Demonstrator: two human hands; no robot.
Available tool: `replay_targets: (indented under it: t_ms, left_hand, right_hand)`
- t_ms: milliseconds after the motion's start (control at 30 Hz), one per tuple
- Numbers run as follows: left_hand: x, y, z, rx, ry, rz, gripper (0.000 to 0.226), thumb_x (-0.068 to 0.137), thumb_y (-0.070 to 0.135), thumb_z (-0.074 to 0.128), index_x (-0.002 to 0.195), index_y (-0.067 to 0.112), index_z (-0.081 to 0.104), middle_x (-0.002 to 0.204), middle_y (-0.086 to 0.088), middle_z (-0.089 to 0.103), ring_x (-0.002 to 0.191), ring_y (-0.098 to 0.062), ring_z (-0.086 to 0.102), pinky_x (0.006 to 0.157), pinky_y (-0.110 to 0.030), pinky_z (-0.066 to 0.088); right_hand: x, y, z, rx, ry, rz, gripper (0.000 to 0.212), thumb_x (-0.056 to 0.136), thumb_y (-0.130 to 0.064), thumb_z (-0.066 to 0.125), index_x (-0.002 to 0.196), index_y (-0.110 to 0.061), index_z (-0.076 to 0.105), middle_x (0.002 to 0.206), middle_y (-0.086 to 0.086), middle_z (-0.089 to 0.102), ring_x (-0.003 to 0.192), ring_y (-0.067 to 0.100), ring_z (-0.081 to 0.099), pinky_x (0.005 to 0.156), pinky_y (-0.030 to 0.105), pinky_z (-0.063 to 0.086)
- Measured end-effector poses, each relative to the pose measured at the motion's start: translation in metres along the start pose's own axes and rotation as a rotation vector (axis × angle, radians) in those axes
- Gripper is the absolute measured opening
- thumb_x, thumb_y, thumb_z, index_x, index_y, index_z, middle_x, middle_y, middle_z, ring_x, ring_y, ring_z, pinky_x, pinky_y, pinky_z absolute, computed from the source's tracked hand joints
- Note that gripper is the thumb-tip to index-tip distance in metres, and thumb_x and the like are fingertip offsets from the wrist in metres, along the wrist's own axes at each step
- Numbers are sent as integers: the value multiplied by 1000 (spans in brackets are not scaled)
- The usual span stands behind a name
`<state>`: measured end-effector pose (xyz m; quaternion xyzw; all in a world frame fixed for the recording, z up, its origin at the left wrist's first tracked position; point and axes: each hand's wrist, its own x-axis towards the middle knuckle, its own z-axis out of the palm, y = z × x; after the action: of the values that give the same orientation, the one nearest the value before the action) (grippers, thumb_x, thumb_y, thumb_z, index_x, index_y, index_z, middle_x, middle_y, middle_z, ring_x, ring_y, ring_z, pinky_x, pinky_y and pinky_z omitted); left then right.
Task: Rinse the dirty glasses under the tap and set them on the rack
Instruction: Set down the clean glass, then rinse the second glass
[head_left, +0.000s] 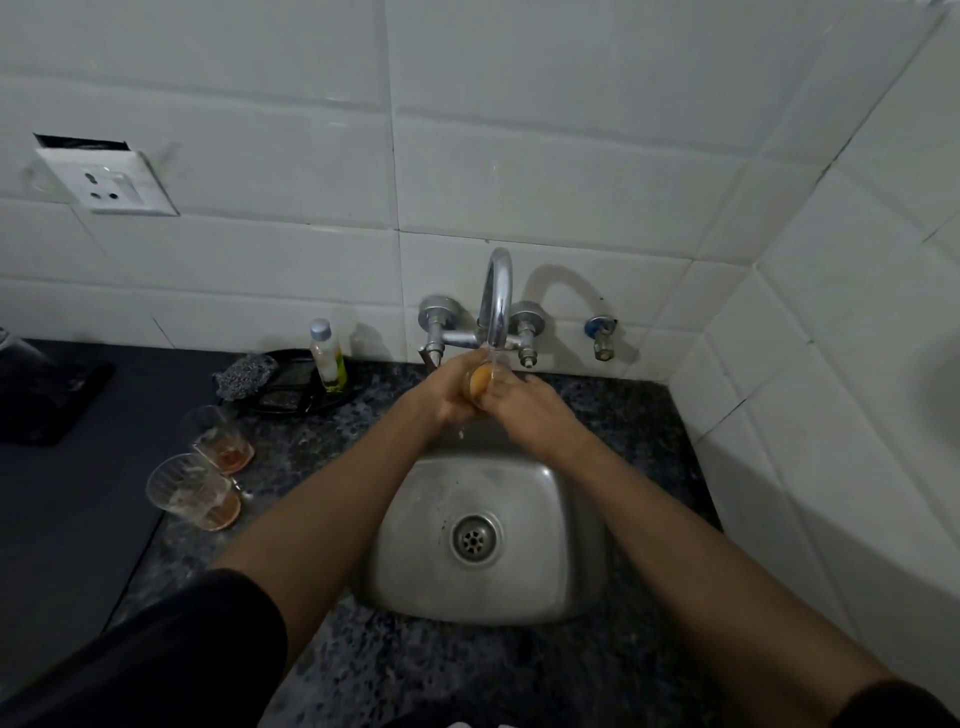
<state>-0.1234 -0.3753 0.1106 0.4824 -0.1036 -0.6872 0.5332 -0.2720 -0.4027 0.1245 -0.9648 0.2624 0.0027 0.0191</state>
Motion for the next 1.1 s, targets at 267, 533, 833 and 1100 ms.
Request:
replay_targets:
  t_ms: [267, 533, 833, 1100]
  left_hand:
    - [-4, -5, 8, -66, 75, 25, 34, 104, 25, 46, 79, 9, 62, 65, -4, 65, 59, -16, 64, 56, -25, 55]
    - [-8, 0, 9, -65, 69, -2, 27, 105, 20, 48, 84, 7, 62, 68, -5, 67, 61, -17, 68, 57, -26, 59]
    - [-8, 3, 6, -23, 54, -11, 25, 102, 28, 54, 92, 10, 67, 82, -6, 69, 78, -21, 66, 73, -33, 56]
    - [-4, -1, 1, -63, -5, -34, 27, 100, 35, 56, 95, 11, 67, 85, -6, 67, 71, -18, 64, 62, -28, 50]
  right_hand:
    - [6, -20, 4, 277, 74, 204, 25, 107, -21, 51, 125, -13, 66, 110, 14, 71, 96, 32, 68, 80, 40, 53]
    - [1, -22, 9, 538, 171, 260, 25, 106, -23, 53, 123, -14, 70, 109, 12, 73, 99, 29, 70, 86, 40, 56]
    - [-12, -20, 5, 335, 157, 175, 34, 102, -14, 48, 131, -27, 58, 116, 10, 70, 101, 31, 69, 83, 45, 58]
    - [-7, -15, 5, 197, 101, 145, 36, 103, -17, 52, 138, -25, 56, 119, 6, 70, 100, 26, 69, 82, 41, 57]
